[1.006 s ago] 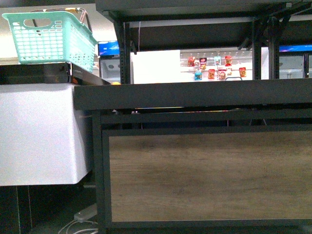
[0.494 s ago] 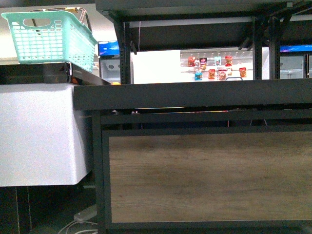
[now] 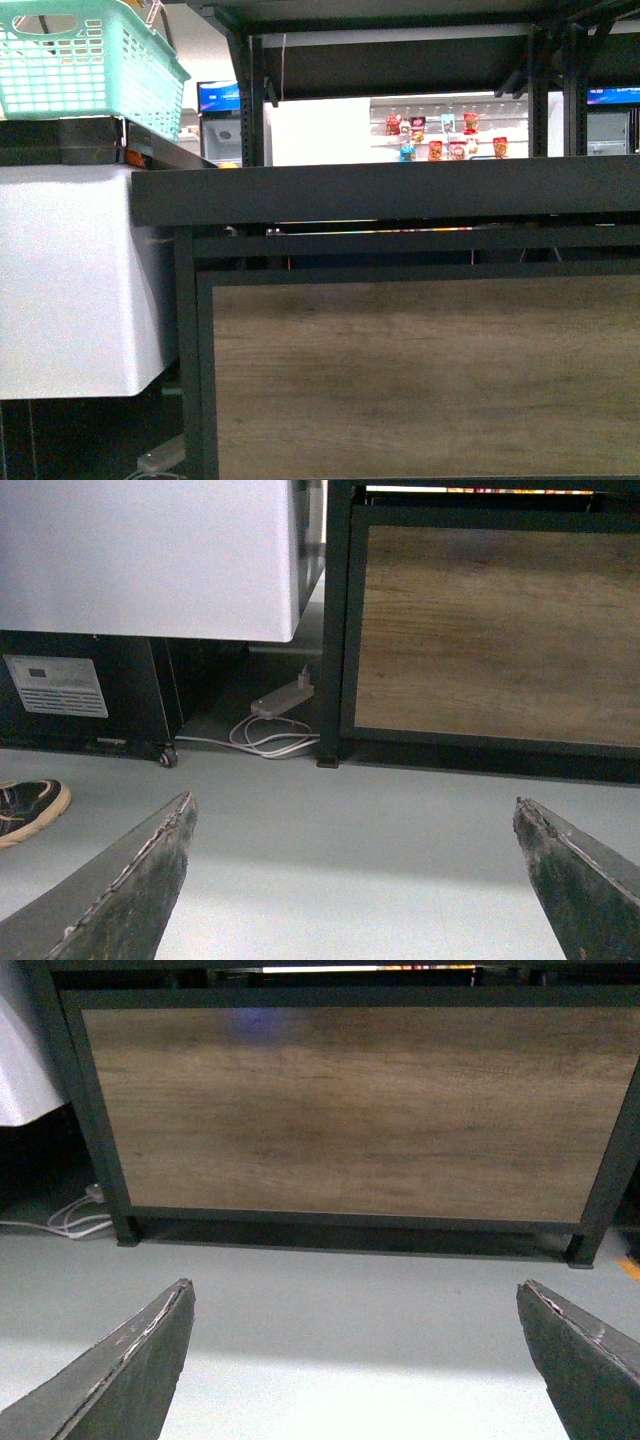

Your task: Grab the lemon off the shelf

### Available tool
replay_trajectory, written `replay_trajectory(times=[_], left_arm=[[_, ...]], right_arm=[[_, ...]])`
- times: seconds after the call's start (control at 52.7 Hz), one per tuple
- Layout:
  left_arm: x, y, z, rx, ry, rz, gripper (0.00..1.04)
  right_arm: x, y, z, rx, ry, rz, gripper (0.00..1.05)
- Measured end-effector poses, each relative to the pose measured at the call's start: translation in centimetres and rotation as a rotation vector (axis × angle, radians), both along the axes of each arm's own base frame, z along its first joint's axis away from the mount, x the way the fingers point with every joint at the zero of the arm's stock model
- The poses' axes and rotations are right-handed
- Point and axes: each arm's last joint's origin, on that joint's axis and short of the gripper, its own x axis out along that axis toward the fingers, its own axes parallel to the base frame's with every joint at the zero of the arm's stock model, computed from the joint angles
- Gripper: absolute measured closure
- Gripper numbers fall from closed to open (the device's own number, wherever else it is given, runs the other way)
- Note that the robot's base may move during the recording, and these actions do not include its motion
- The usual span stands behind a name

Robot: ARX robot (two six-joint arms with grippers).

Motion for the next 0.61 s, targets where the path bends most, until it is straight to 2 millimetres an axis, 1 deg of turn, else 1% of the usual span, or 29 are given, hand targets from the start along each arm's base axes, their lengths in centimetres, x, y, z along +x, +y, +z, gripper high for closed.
replay_trajectory(times=[0.608], left_arm=[[0.0,0.0,0.0,0.0,0.0,0.001,0.08]], right_arm=[[0.0,0.0,0.0,0.0,0.0,0.0,0.08]])
